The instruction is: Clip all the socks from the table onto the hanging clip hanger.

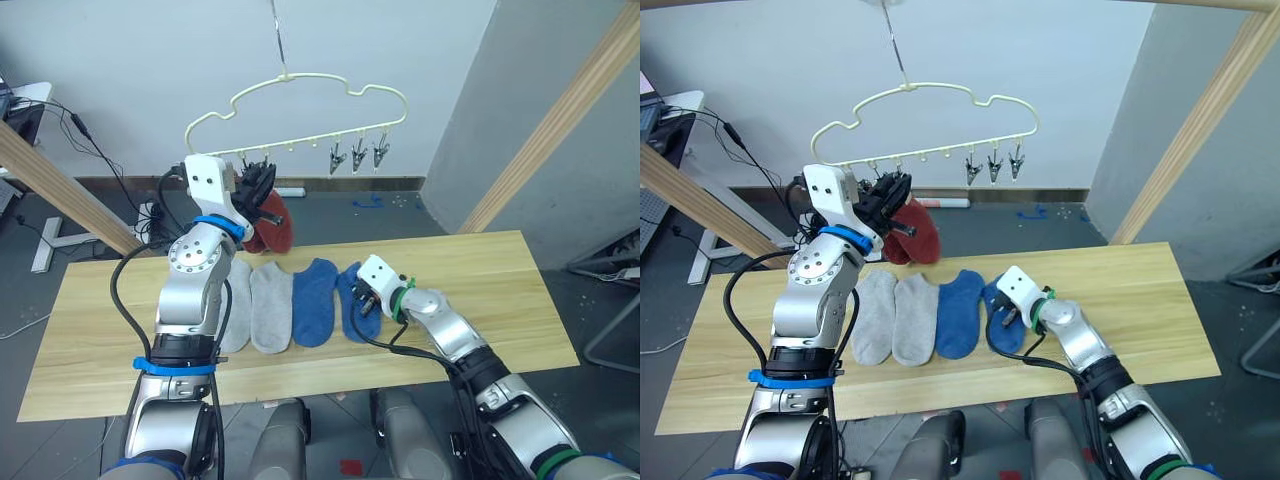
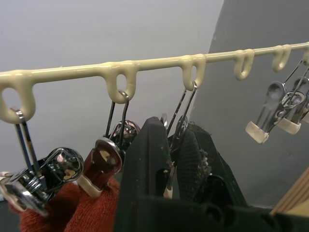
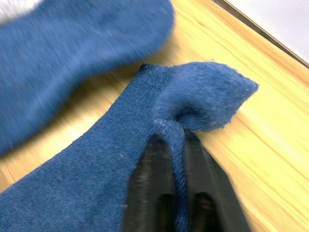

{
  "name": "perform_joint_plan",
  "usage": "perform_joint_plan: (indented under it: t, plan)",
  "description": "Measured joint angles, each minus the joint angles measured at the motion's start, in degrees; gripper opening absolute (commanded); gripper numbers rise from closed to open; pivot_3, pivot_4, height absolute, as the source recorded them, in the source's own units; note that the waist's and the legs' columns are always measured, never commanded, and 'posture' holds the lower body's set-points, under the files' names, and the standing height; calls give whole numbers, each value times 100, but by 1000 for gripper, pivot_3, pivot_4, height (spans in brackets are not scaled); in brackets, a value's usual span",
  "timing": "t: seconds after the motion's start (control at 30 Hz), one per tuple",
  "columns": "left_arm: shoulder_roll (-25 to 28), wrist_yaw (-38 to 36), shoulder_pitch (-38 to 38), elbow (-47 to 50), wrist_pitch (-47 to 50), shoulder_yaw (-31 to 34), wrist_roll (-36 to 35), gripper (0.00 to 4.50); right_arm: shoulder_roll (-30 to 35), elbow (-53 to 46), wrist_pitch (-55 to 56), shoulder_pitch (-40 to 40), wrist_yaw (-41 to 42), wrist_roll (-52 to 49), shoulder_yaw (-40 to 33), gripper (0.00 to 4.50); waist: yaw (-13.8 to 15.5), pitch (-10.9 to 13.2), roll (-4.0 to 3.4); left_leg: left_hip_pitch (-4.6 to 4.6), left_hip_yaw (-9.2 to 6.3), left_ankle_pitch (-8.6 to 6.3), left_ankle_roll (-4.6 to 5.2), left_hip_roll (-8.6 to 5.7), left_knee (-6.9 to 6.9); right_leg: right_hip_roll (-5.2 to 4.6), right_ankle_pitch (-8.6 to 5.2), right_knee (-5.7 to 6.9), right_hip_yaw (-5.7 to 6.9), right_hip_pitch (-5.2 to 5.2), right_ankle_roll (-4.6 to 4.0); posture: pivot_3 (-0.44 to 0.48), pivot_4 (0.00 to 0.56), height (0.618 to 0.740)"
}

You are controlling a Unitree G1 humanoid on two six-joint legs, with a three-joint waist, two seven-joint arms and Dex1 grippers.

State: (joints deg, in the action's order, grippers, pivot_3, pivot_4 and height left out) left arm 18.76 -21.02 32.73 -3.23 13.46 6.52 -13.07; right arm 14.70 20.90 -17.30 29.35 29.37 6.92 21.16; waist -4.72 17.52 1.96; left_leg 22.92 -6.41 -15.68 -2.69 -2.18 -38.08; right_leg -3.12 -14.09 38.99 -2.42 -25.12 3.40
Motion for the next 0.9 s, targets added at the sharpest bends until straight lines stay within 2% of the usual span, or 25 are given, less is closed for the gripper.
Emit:
perform_joint_plan:
  t: [0.1, 0.17, 0.3, 0.63, 0.9]
  plan:
    - [38, -235, 43, 35, 293, 96, -345, 243, 545, -1036, -192, -46, 426, 81, 21, 0, -21, 1, 0, 4, 0, -1, 1, 0, 0, 0, 0, -1, -4, -5, 1, -76, 306, 740]
    - [82, -400, 91, 50, 570, 187, -608, 243, 796, -1610, -246, 202, 737, 85, 17, 0, -63, 1, 0, 0, 1, -1, 1, -3, 0, 8, 0, -1, -6, -5, 1, -86, 305, 740]
    - [137, -591, 157, 73, 1040, 302, -1057, 243, 858, -1877, -128, 675, 1055, 113, 90, 0, -50, 1, 0, -2, -3, 0, 0, 4, 3, 17, 0, 0, 11, -3, 1, -81, 299, 740]
    - [124, -588, 298, 391, 2513, 681, -2254, 243, 1, -190, 699, 2075, 1106, 355, 338, 0, -25, 1, 1, 4, -1, 13, -22, 10, 1, 1, 4, -11, -1, -10, 0, -75, 292, 740]
    - [146, -463, 342, 488, 2904, 836, -2544, 243, -251, 242, 1011, 2191, 1130, 431, 337, 0, -9, 1, 1, 8, -1, 13, -22, 9, 2, -4, 4, -16, 0, -15, 0, -74, 284, 740]
